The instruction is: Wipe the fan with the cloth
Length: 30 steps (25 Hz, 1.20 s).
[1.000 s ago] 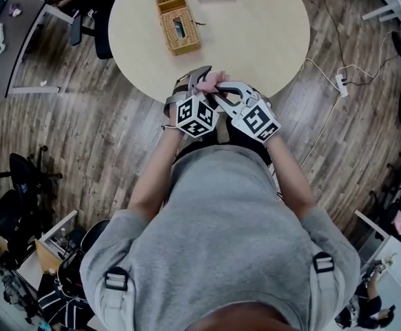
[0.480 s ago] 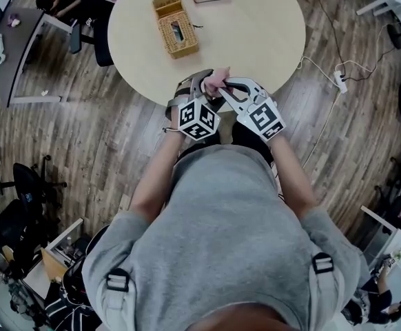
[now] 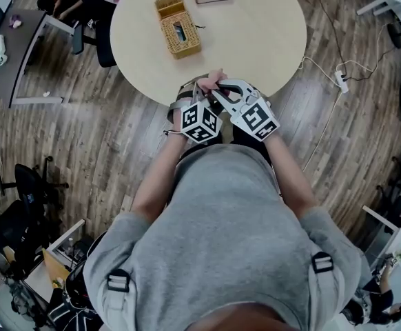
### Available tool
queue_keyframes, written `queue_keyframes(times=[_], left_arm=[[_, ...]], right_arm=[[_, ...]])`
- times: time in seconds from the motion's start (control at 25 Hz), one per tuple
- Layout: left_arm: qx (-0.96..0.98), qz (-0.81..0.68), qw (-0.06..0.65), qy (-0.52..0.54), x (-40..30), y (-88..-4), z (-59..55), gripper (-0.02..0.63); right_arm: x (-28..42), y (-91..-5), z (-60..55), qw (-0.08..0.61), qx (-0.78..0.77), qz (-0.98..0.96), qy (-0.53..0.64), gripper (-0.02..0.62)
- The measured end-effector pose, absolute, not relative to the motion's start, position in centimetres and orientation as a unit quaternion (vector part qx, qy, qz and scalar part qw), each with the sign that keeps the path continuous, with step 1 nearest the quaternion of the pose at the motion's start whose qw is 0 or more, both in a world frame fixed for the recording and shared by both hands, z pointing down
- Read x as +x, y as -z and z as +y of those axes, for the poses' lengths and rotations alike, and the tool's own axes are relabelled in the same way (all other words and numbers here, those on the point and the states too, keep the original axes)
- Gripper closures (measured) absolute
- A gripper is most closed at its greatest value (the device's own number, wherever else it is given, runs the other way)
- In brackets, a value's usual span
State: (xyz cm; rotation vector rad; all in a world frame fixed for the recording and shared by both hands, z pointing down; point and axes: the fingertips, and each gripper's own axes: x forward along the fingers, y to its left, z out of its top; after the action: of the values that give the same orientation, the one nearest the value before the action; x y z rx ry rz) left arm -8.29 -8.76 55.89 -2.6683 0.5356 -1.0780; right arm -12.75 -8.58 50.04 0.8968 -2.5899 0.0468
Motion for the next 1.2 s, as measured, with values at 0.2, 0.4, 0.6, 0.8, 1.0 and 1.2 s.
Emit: queue_keyframes(times=[0.2, 0.4, 0.6, 0.8, 1.0, 1.2], left_arm=[[-0.906, 0.186, 0.105, 0.366, -8.8, -56.0, -8.9, 0.216], [-0.906, 0.198, 0.102, 0.360, -9.3, -55.5, -9.6, 0.216], [-0.907, 0.207, 0.097, 0.355, -9.9, -55.3, -10.3, 0.216], [-0.909, 0.209, 0.088, 0.349, -10.2, -55.2, -10.1, 0.216], [-0.919, 0.188, 0.079, 0.337, -9.9, -55.1, -9.1, 0.216], [-0.922, 0.173, 0.080, 0.337, -10.0, -54.9, -8.2, 0.216]], right_arm=[[-13.7, -50.5, -7.9, 0.203, 0.295, -0.933, -0.033, 0.558], [-13.7, -50.8, -7.0, 0.210, 0.275, -0.937, -0.044, 0.558], [-12.7, -50.9, -6.9, 0.215, 0.294, -0.931, -0.033, 0.558], [-11.4, -50.2, -7.9, 0.204, 0.326, -0.923, -0.022, 0.558], [-11.6, -49.2, -8.5, 0.195, 0.326, -0.925, -0.017, 0.558], [-13.7, -49.1, -8.0, 0.196, 0.299, -0.934, -0.010, 0.558]])
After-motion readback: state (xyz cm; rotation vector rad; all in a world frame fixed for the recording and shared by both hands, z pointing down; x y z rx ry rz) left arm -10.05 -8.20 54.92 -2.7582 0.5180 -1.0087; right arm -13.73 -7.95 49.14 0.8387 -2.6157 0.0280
